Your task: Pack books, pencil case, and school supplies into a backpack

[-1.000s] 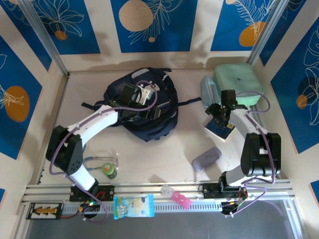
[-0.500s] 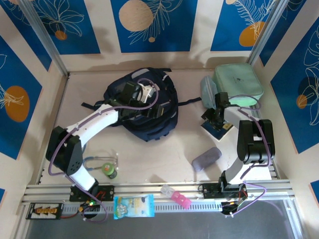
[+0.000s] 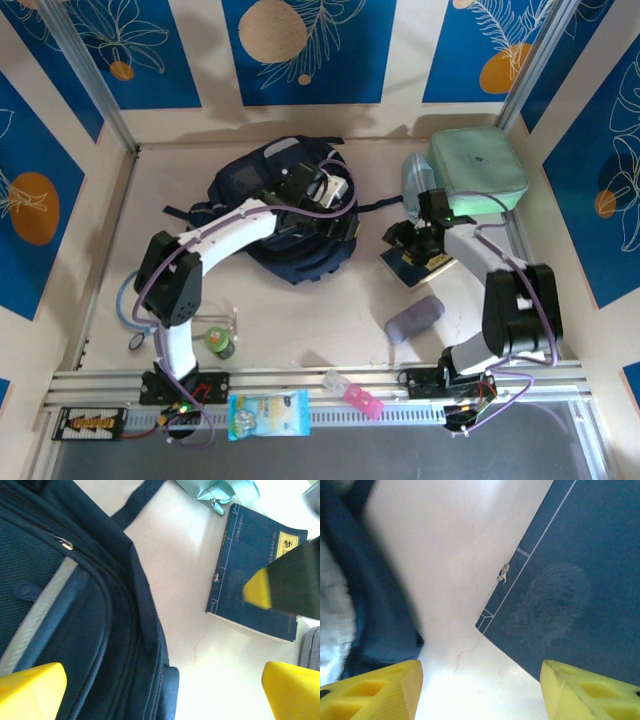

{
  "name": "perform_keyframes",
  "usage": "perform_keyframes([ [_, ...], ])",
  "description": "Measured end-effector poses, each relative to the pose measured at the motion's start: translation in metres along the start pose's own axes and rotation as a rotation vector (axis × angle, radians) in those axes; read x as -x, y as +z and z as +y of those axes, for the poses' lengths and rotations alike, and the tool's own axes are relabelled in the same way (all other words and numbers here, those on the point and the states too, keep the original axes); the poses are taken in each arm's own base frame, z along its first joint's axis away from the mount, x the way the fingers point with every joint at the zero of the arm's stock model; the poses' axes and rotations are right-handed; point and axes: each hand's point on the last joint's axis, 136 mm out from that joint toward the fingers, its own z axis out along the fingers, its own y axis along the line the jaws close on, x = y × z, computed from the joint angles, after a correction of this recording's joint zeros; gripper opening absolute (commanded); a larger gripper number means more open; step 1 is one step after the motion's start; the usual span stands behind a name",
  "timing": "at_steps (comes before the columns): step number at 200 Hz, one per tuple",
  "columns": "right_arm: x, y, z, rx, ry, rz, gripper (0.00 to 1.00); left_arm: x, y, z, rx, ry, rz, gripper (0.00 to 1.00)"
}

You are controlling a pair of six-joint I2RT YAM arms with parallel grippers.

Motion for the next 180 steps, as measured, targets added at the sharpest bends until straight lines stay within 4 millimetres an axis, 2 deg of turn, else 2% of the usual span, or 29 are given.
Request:
perform_keyframes([
  [14, 0.010, -0.022, -0.007, 0.013, 0.029, -0.071, 0.64, 0.001, 0.005, -0.008, -0.010, 0.012, 0.006, 1.00],
  [31, 0.018, -0.037, -0.033, -0.013, 0.103, -0.131, 0.64, 0.002, 0.010, -0.020, -0.025, 0.030, 0.009, 1.00],
  [58, 0.017, -0.033, -0.085, -0.101, 0.246, -0.120, 0.62, 0.004, 0.021, -0.042, -0.053, 0.059, 0.015, 0.97],
  [73, 0.015, -0.029, -0.101, -0.130, 0.293, -0.100, 0.59, 0.005, 0.032, -0.056, -0.067, 0.081, 0.020, 0.91],
  [120, 0.012, -0.010, -0.116, -0.154, 0.343, -0.030, 0.52, -0.003, 0.090, -0.085, -0.060, 0.131, 0.059, 0.76],
  [157, 0.012, -0.004, -0.116, -0.145, 0.346, -0.022, 0.49, -0.013, 0.135, -0.092, -0.035, 0.159, 0.086, 0.67],
  [180, 0.010, -0.001, -0.115, -0.142, 0.347, -0.013, 0.46, -0.023, 0.152, -0.091, -0.011, 0.190, 0.099, 0.63],
])
